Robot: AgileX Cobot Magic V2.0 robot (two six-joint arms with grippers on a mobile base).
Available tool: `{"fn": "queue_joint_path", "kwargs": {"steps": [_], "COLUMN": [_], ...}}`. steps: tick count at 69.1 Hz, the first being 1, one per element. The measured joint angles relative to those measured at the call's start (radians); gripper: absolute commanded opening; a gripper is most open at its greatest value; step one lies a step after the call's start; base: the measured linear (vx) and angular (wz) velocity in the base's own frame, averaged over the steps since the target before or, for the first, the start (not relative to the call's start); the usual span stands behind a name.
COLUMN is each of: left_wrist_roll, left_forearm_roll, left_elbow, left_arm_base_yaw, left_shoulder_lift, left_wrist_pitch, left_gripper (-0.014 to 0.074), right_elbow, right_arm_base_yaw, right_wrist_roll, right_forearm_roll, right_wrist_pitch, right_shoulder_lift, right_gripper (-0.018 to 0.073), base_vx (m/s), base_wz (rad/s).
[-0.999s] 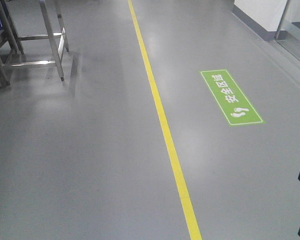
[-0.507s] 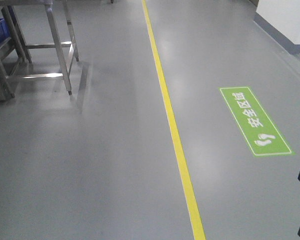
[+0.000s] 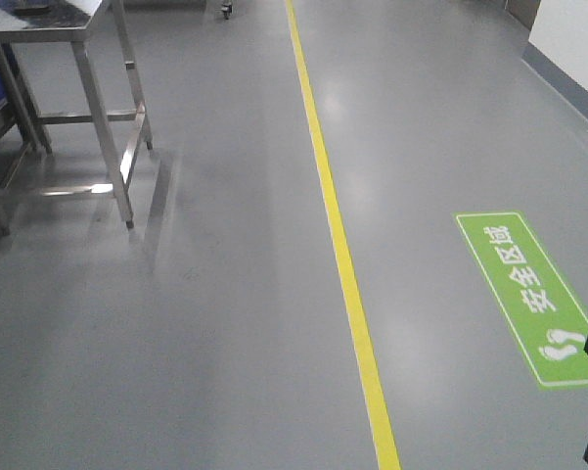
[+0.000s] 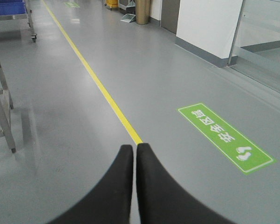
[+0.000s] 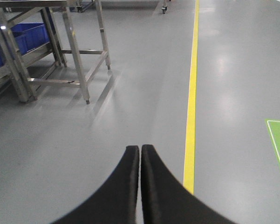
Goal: Move and align brake pads A on conveyor
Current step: 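Drive the base along the yellow floor line toward the steel table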
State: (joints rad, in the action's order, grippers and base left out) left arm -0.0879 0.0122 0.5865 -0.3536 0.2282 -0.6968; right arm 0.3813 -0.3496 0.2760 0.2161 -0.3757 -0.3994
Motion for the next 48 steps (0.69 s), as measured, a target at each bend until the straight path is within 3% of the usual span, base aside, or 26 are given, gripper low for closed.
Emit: {"fn": "queue_joint_path", "kwargs": {"steps": [48], "left_wrist_roll": [0.000], "left_forearm_roll": [0.000], "left_elbow": [0.000], "left_arm_base_yaw": [0.000], "left_shoulder_lift": [0.000], "left_wrist_pitch": [0.000], "left_gripper": [-0.0006], "right_elbow": [0.000], "right_arm_base_yaw": [0.000], "right_wrist_roll": [0.000], "right_forearm_roll": [0.000], "right_wrist_pitch": [0.000], "right_shoulder_lift": [0.000], "right_gripper": [-0.0008], "base_vx": [0.62], "base_wz": [-0.01]}}
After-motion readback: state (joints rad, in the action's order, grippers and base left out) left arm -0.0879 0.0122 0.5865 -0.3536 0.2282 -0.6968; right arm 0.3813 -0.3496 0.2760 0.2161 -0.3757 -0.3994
